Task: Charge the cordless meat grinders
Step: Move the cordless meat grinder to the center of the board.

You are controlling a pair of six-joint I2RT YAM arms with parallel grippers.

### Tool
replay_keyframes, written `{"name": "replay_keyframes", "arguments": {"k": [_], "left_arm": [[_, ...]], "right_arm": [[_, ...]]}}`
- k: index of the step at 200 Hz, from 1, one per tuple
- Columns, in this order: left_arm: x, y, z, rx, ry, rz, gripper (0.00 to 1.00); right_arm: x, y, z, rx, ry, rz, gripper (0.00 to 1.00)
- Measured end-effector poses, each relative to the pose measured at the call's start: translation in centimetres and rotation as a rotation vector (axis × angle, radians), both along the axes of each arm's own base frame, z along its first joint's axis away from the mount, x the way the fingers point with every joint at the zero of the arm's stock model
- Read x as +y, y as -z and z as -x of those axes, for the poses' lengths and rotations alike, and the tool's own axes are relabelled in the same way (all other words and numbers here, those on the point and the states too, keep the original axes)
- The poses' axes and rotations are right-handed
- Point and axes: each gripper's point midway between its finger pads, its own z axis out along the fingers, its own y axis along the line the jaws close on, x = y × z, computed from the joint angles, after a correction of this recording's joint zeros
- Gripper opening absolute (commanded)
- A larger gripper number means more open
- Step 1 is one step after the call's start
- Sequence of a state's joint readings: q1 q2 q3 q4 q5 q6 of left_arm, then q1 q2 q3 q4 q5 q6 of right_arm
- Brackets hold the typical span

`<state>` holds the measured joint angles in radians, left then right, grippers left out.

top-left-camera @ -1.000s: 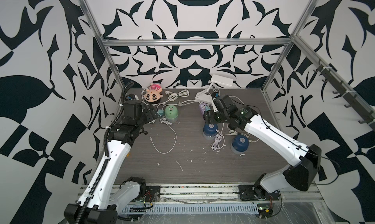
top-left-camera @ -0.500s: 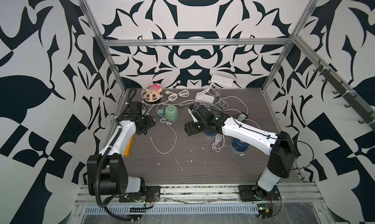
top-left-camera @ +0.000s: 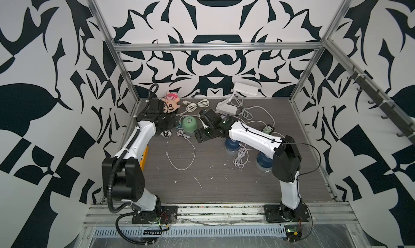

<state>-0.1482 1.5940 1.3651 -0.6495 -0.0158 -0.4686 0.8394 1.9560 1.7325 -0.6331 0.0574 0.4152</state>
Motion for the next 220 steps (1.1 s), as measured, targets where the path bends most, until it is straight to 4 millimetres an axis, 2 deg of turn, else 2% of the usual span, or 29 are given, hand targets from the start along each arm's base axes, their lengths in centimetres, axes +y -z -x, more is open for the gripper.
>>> {"name": "replay_keyframes", "arguments": {"k": [15, 29, 53, 78, 99, 124, 179, 220], "left_arm": [[-2.1, -1.0, -1.9, -0.027, 0.058, -0.032, 0.99], [-3.9, -1.0, -3.5, -0.028, 0.107, -0.059, 1.00], [-6.1, 0.7, -5.8, 0.013, 0.162, -0.116, 0.99], [-7.6, 3.2, -7.1, 0.073, 0.206, -0.194, 0.99], [-8.3, 5.0, -7.2, 0.121, 0.232, -0.257, 0.99], [-8.8, 6.5, -6.4, 0.166, 0.257, -0.311, 0.99], [-9.1, 6.9, -5.7, 0.188, 0.273, -0.349, 0.98], [-8.9, 7.3, -5.5, 0.200, 0.271, -0.365, 0.91]], "right_arm": [[-1.8, -0.9, 0.8, -0.010, 0.018, 0.007, 0.96], [-3.5, -2.2, 1.7, -0.028, 0.034, 0.006, 0.97], [-6.5, -4.8, 3.3, -0.074, 0.068, -0.015, 0.97], [-8.8, -6.2, 4.9, -0.100, 0.096, -0.034, 0.98], [-10.0, -6.0, 5.8, -0.100, 0.111, -0.031, 0.98], [-10.9, -4.9, 6.5, -0.080, 0.124, -0.012, 0.98], [-11.2, -4.0, 6.7, -0.066, 0.126, 0.002, 0.98], [-11.3, -3.7, 6.7, -0.064, 0.128, 0.004, 0.98]]}}
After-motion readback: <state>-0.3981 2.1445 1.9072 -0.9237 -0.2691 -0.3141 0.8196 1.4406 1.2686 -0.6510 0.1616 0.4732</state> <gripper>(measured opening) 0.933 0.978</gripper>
